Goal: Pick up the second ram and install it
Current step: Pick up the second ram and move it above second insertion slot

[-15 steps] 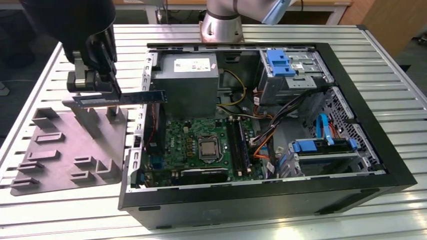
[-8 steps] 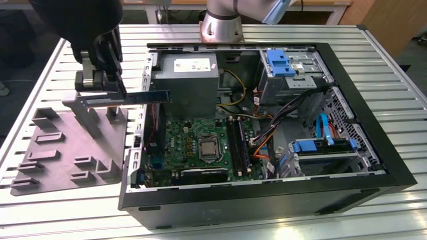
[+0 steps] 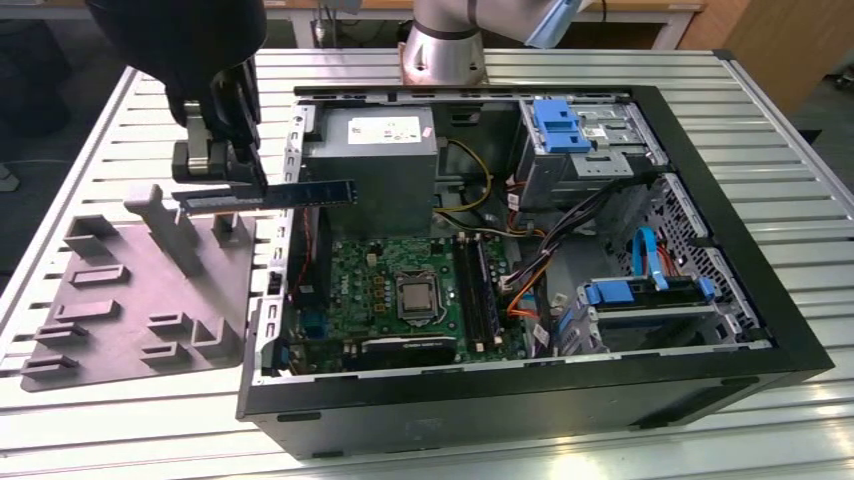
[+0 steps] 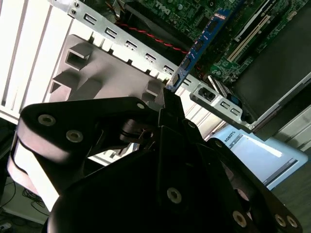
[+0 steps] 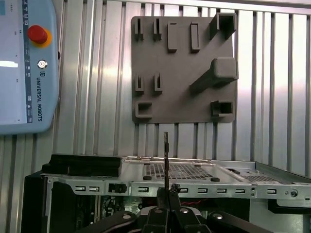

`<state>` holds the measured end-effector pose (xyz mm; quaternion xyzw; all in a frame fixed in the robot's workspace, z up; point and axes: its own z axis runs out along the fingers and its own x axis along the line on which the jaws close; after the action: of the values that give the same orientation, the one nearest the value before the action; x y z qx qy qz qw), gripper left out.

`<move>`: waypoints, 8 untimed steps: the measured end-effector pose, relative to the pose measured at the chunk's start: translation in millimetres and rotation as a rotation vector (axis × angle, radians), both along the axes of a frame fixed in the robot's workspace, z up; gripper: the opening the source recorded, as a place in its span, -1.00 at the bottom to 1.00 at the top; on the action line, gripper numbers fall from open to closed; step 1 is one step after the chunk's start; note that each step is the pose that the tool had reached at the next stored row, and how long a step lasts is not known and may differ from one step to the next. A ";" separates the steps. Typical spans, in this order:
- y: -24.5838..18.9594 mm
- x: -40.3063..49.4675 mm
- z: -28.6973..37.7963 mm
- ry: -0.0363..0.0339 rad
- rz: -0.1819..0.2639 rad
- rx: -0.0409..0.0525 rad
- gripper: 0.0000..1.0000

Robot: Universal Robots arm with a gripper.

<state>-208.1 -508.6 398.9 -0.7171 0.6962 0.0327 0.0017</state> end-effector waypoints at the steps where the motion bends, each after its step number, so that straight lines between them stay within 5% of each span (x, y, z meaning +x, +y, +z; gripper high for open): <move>1: 0.0 0.8 0.0 0.0000 0.000 0.0000 -0.76; 8: 0.0 6.2 0.0 0.0000 0.000 0.0000 -0.76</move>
<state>-201.9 -508.6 398.8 -0.7171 0.6962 0.0327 0.0017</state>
